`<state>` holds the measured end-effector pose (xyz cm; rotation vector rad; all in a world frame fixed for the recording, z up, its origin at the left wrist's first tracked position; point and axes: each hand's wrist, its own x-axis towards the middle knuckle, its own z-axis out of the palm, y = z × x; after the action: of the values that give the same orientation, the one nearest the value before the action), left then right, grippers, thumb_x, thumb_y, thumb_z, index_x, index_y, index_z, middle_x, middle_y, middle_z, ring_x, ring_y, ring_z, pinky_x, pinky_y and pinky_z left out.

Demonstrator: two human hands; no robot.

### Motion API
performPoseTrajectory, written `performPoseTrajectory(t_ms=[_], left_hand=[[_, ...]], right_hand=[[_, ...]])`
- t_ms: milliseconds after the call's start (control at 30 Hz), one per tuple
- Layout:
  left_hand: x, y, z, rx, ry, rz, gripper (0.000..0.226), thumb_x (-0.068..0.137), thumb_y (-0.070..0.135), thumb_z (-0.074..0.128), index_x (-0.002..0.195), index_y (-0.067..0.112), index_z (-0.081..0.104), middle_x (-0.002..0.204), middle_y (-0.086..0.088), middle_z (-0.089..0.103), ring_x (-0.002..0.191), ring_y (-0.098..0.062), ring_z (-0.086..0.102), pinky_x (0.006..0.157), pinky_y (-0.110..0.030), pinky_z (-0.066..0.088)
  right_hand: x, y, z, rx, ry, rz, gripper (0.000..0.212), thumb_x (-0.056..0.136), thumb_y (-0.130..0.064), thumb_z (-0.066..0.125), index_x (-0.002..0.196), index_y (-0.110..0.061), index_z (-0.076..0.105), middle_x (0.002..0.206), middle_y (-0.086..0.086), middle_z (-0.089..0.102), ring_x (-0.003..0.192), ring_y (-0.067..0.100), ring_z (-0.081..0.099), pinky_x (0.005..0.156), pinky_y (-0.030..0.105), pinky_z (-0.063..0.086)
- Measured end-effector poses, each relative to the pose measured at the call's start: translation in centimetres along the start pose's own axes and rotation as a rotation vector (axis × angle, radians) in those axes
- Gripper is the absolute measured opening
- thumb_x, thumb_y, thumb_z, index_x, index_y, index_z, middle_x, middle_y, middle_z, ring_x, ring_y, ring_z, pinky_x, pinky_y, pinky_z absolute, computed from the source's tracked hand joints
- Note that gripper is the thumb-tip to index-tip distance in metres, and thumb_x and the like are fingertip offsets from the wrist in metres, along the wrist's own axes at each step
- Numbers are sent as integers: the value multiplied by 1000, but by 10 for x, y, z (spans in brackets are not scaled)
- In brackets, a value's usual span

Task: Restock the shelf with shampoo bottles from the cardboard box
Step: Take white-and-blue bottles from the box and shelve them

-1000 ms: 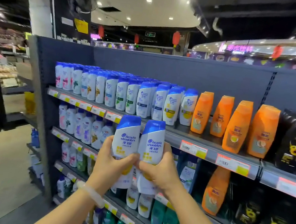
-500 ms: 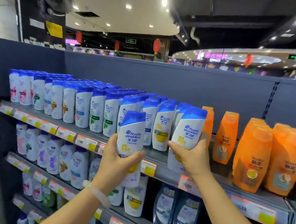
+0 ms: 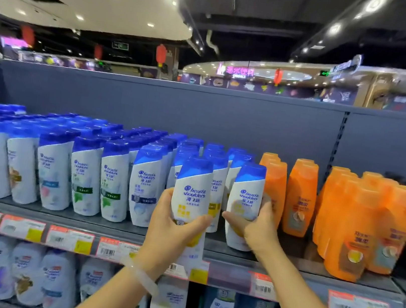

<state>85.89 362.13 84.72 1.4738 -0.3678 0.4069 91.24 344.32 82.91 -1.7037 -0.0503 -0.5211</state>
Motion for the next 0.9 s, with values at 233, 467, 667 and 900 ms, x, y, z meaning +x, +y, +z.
performPoseTrajectory(t_ms=[233, 467, 667, 900], left_hand=[[12, -13, 3, -53, -105, -10, 50, 55, 28, 79, 97, 27, 52, 91, -2, 67, 76, -6, 66, 63, -19, 53], [20, -18, 2, -48, -160, -18, 46, 62, 21, 80, 97, 28, 50, 94, -4, 66, 79, -9, 66, 64, -20, 54], [28, -21, 2, -79, -142, -2, 45, 72, 6, 77, 100, 28, 51, 96, -1, 68, 83, -9, 67, 66, -20, 55], [32, -23, 5, -80, -107, 4, 46, 72, 1, 74, 100, 27, 48, 95, -1, 66, 75, 1, 65, 63, -15, 54]], right_hand=[[-8, -4, -8, -153, -107, 65, 56, 61, -16, 85, 102, -26, 49, 105, 0, 66, 100, 18, 64, 87, 33, 53], [-35, -7, -30, -464, -129, 118, 65, 59, -37, 84, 112, -27, 47, 108, -13, 59, 99, 7, 58, 87, 27, 49], [-39, -7, -34, -500, -76, 76, 24, 73, -21, 77, 75, -29, 55, 72, -13, 56, 62, -2, 52, 53, 7, 40], [-23, -3, -25, -598, -80, 95, 26, 76, -28, 74, 99, -18, 66, 87, -8, 63, 71, 2, 53, 64, 17, 43]])
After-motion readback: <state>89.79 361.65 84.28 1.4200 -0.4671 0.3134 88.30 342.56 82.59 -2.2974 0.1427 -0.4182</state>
